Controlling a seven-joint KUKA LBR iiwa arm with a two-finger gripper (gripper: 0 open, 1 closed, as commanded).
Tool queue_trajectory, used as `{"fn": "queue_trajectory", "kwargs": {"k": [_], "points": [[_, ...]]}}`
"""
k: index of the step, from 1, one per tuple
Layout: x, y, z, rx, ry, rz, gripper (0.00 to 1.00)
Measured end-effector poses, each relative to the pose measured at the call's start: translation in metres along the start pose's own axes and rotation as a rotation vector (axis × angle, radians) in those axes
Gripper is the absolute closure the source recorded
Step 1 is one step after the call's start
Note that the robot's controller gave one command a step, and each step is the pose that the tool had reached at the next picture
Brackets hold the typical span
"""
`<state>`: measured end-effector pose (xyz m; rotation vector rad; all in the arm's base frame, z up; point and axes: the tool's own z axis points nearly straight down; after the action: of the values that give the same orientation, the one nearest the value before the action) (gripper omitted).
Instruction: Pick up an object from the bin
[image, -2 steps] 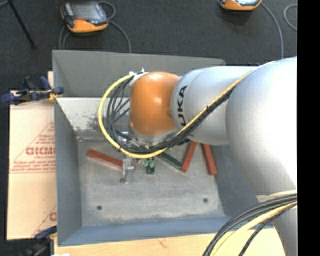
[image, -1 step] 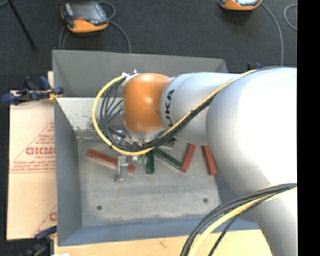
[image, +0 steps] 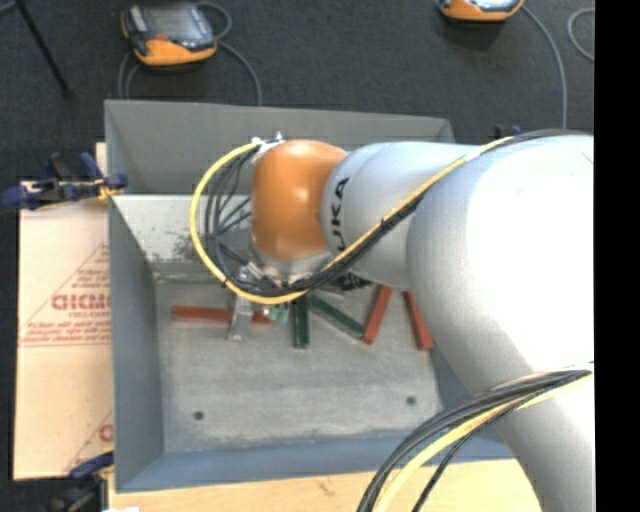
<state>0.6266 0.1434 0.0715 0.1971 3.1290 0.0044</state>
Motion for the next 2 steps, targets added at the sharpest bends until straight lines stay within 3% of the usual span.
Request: {"fn": "queue_trajectory", "kwargs": {"k": [2], "points": [[0.0012, -0.0005, -0.0033, 0.001, 0.004, 0.001, 1.00]]}}
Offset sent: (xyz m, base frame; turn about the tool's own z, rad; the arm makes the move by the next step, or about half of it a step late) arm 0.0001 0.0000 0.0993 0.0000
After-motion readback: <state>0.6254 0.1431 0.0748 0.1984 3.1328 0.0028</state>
